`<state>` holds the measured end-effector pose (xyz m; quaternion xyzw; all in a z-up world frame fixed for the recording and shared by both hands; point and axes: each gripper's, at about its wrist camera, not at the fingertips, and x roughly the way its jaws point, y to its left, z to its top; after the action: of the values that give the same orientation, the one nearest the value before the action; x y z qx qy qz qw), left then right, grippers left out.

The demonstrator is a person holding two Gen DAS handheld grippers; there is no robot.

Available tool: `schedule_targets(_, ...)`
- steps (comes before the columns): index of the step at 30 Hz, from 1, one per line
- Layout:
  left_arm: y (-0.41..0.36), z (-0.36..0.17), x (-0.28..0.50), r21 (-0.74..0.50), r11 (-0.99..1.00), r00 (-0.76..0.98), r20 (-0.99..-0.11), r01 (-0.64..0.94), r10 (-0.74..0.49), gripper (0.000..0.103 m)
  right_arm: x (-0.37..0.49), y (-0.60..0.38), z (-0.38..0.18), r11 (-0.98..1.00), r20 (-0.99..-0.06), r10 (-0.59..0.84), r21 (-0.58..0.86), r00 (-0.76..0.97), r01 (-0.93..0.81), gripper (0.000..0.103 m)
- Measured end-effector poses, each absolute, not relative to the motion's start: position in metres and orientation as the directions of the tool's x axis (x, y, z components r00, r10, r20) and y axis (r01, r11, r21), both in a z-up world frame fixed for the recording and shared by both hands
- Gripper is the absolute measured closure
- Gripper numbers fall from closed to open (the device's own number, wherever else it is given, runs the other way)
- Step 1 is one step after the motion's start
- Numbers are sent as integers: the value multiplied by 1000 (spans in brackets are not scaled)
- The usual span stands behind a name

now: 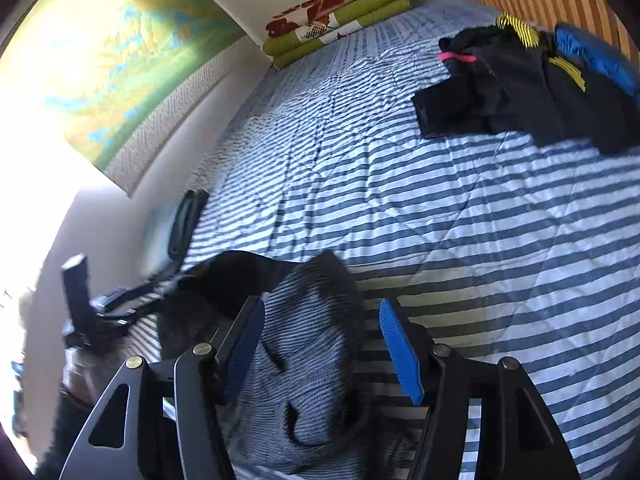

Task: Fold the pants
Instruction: 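Lift the shorts with both grippers and shake them open in the air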

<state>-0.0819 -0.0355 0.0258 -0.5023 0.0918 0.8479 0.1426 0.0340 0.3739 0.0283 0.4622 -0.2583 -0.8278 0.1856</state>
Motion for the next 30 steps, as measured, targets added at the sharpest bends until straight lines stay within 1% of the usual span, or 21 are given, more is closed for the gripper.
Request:
schedule_targets(1,-33,18,-88,5,-944,-438,-887,-331,148,41,32,372,29,-820,-687,-519,568,-508,70,46)
schedule_targets(2,-32,11,-94,-15,-943,-417,-894,-334,162,44,31,368,29,-854,-714,-477,514,-513,78,46)
schedule_targets(4,-30,-1,-103,-16,-942,-405,-901,-334,159,45,28,356,24,-893,-756,-429,436,-494,109,46)
schedule_targets(6,-29,-9,-109,-17,-939,-397,-904,-343,161,56,23,343,15,-908,-786,-412,394,-462,141,46)
schedule_targets(7,-30,-12,-112,-26,-940,-387,-907,-341,166,70,20,333,11,-921,-801,-387,356,-457,157,46)
schedule_targets(8,-32,-13,-114,-43,-941,-379,-909,-335,176,81,19,326,7,-930,-811,-366,323,-456,173,46)
schedule_targets(10,-45,-12,-122,-123,-947,-377,-896,-297,235,85,12,309,-2,-951,-838,-302,235,-454,199,46)
schedule_targets(12,-80,-11,-133,-283,-947,-392,-862,-153,321,85,2,296,-12,-964,-866,-238,156,-440,214,77)
schedule_targets(13,-98,-14,-138,-320,-945,-406,-856,-70,320,79,-4,295,-17,-970,-873,-216,139,-437,202,88)
schedule_targets(14,-109,-16,-141,-317,-948,-419,-857,-28,300,62,-11,297,-20,-974,-873,-206,140,-441,178,88)
schedule_targets(15,-115,-17,-143,-293,-956,-423,-866,-6,268,50,-16,301,-23,-977,-874,-202,146,-442,158,88)
schedule_targets(16,-117,-17,-144,-275,-961,-419,-871,-15,256,35,-21,304,-26,-978,-877,-198,150,-437,143,88)
schedule_targets(17,-115,-14,-143,-261,-964,-421,-869,-52,258,32,-23,307,-27,-978,-879,-201,155,-432,141,88)
schedule_targets(19,-108,-8,-143,-192,-974,-442,-869,-119,225,32,-23,308,-28,-972,-879,-222,169,-421,160,85)
schedule_targets(20,-104,-5,-144,-157,-976,-454,-866,-149,209,30,-22,309,-27,-970,-880,-229,172,-417,170,76)
schedule_targets(22,-94,-3,-148,-142,-969,-449,-866,-203,221,29,-17,311,-23,-967,-869,-243,179,-432,184,59)
schedule_targets(23,-88,-4,-151,-138,-962,-438,-869,-234,231,29,-14,312,-20,-965,-864,-247,178,-439,191,56)
schedule_targets(27,-60,-15,-155,-57,-939,-430,-879,-339,209,31,-9,306,-14,-962,-856,-237,143,-459,232,55)
schedule_targets(28,-54,-20,-158,-56,-934,-414,-886,-354,210,51,-11,303,-16,-964,-862,-220,120,-457,238,55)
schedule_targets(29,-50,-26,-161,-54,-934,-396,-896,-352,201,87,-14,299,-19,-965,-872,-200,98,-447,242,56)
schedule_targets(30,-49,-31,-164,-58,-941,-388,-902,-332,192,90,-17,296,-24,-965,-881,-191,88,-433,248,57)
